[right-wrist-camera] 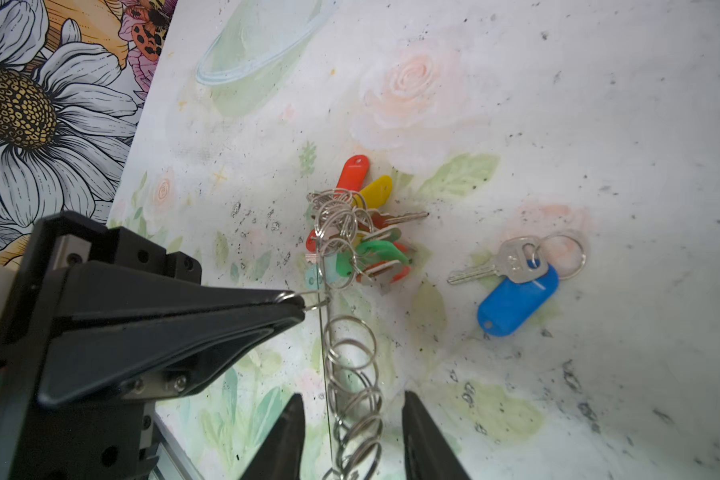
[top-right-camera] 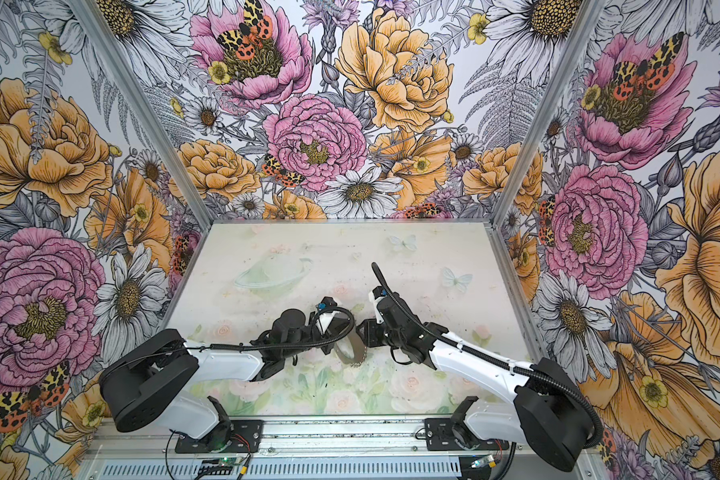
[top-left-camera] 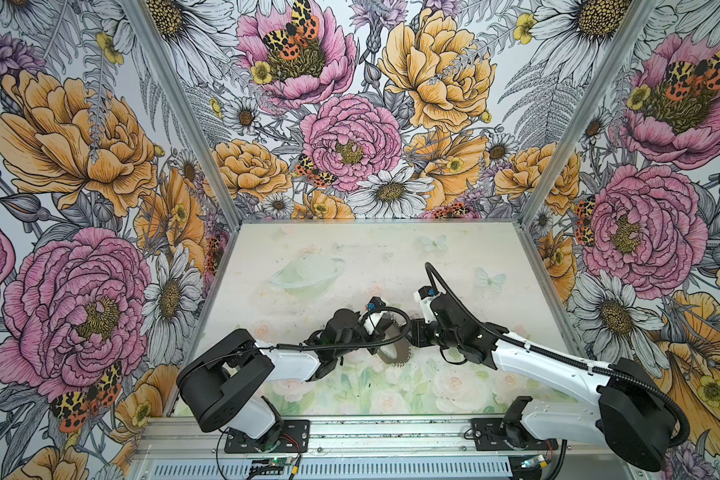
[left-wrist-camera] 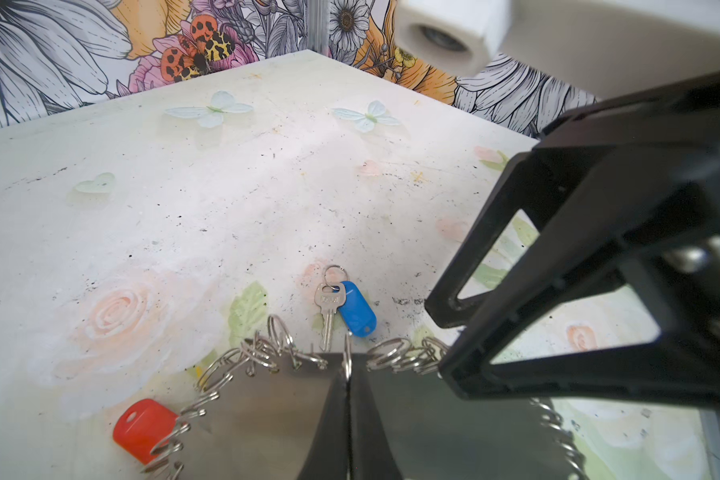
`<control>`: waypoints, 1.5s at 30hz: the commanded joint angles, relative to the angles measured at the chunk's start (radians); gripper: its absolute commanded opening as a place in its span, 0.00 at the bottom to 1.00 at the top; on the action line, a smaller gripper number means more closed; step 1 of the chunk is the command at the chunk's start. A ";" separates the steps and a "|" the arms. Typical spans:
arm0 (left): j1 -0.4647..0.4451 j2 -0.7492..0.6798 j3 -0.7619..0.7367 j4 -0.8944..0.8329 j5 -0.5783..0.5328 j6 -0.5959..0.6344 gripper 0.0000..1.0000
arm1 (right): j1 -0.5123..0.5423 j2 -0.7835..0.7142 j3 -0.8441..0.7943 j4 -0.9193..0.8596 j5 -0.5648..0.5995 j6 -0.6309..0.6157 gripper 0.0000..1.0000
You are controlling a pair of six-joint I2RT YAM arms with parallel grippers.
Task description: Put the keys on the keyring
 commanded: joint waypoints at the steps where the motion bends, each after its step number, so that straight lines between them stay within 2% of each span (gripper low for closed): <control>1: 0.006 0.012 -0.029 0.066 0.019 -0.024 0.00 | -0.029 -0.064 0.003 -0.007 0.062 -0.011 0.40; 6: 0.000 0.010 -0.070 0.086 0.034 -0.016 0.00 | -0.200 -0.026 0.018 -0.031 0.003 -0.020 0.39; 10: -0.015 0.007 -0.106 0.107 0.043 -0.016 0.00 | -0.253 0.102 0.057 -0.040 0.004 -0.018 0.37; 17: -0.017 -0.020 -0.170 0.159 0.043 -0.021 0.00 | -0.255 0.277 0.129 -0.039 0.063 -0.018 0.37; 23: -0.015 -0.006 -0.197 0.234 0.061 -0.021 0.00 | -0.251 0.367 0.185 -0.038 0.062 -0.037 0.37; 34: -0.009 0.062 -0.197 0.323 0.082 -0.034 0.00 | -0.213 0.456 0.222 -0.036 0.054 -0.017 0.39; 45: 0.003 0.042 -0.201 0.302 0.077 -0.032 0.00 | -0.103 0.468 0.221 -0.038 0.031 0.041 0.32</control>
